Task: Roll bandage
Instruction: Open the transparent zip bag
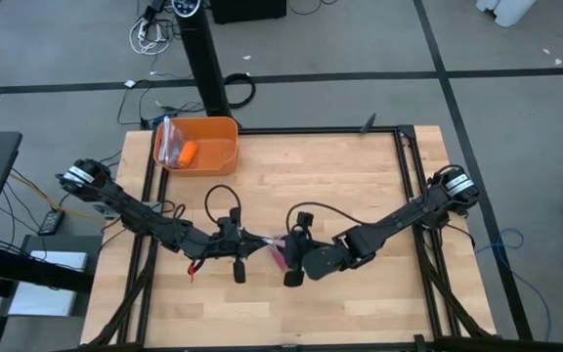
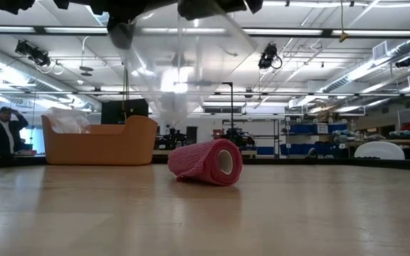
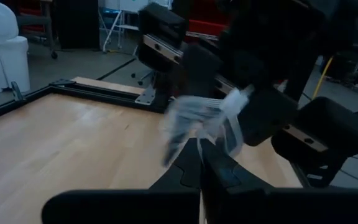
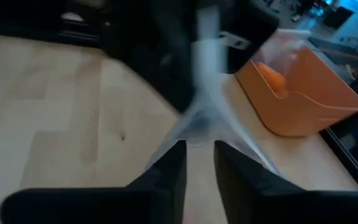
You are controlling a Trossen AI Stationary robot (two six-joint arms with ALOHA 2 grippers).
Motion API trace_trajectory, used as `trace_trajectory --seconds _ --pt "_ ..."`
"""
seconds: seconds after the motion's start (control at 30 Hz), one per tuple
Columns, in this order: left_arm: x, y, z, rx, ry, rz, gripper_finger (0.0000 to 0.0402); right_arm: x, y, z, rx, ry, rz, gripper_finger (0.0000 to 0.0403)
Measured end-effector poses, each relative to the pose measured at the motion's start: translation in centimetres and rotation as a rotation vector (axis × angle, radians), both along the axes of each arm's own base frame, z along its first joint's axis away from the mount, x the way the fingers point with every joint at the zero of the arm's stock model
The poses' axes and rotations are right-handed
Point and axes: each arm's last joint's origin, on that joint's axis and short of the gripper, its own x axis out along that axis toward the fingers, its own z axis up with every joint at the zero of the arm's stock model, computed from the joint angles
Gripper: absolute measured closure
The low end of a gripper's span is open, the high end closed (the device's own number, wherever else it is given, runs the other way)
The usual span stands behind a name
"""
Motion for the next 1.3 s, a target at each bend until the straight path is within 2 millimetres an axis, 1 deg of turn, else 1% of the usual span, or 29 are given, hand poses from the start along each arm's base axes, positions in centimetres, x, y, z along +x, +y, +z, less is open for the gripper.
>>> trace_trajectory --seconds 0.1,0.2,0.57,0.87,1.0,1.07,1.13,1.2,1.3 --pt "0.1 -0.1 -0.4 0.021 0.015 -0.002 0.0401 0.1 -0.5 -0.1 0.012 0.005 -0.024 0.0288" --pt "0.2 -0.1 -0.7 0.048 0.033 -0.003 0.0401 0.1 -0.6 -0.2 0.014 0.008 -0.031 0.0270" --pt "0.3 0.1 -0.6 0.067 0.022 0.035 0.0401 -0.1 -0.5 -0.5 0.010 0.056 0.003 0.0256" --pt "0.6 0.8 -0.5 0.064 0.017 0.067 0.0401 -0.7 0.2 -0.9 0.007 0.104 0.022 0.0206" --pt "0.6 0.8 -0.5 0.056 0.012 0.063 0.0401 -1.1 0.3 -1.2 -0.023 0.130 0.000 0.0198" --pt "0.6 0.8 -0.5 0.051 0.011 0.061 0.0401 -1.3 0.2 -1.3 -0.057 0.144 -0.022 0.0204" --pt "0.6 0.8 -0.5 0.041 0.009 0.060 0.0401 -1.3 0.2 -1.3 -0.079 0.153 -0.016 0.0220" --pt "0.6 0.8 -0.4 0.035 0.008 0.052 0.0401 -1.2 0.2 -1.2 -0.108 0.157 0.001 0.0251" --pt "0.6 0.7 -0.4 0.033 0.005 0.037 0.0401 -1.1 0.3 -1.0 -0.159 0.158 0.035 0.0322"
